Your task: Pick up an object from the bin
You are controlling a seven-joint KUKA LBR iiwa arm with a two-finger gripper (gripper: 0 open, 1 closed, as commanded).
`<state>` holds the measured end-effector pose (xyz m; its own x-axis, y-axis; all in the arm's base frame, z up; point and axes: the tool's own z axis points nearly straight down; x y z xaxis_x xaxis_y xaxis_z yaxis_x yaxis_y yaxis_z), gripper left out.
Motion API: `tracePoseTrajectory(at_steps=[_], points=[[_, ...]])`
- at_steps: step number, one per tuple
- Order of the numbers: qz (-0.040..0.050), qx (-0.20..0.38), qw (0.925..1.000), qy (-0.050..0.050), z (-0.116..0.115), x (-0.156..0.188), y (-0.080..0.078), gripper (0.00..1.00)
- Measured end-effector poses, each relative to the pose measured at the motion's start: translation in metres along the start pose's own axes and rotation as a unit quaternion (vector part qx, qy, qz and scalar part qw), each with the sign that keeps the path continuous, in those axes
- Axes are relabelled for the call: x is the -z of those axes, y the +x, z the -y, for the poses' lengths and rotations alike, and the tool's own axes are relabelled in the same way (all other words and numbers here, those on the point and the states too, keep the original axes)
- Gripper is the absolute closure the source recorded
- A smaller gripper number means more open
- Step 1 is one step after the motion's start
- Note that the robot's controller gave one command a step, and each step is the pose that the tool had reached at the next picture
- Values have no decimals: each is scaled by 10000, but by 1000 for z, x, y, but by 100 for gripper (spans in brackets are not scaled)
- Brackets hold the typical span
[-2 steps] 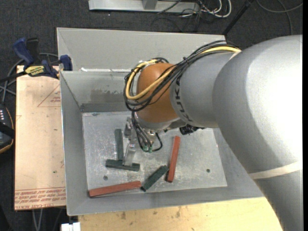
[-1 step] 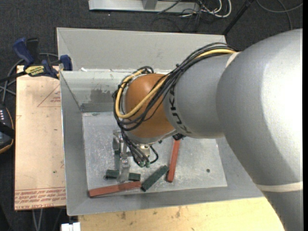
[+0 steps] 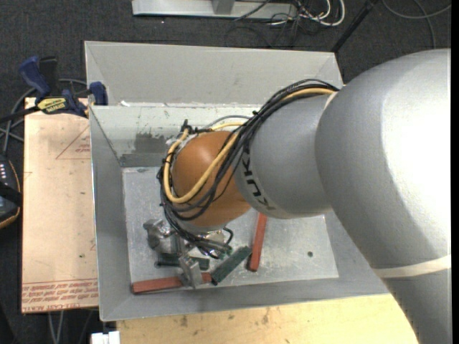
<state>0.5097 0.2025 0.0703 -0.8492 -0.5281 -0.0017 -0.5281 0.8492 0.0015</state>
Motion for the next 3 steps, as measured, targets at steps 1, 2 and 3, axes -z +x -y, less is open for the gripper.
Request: tracePoseTrajectory(at_steps=[1,2,3], points=[[7,-13,10000,8,2,2,-1,100],[47,-193,9998,18,23,129,2,100],[54,357,9993,20,20,227,-14,100]])
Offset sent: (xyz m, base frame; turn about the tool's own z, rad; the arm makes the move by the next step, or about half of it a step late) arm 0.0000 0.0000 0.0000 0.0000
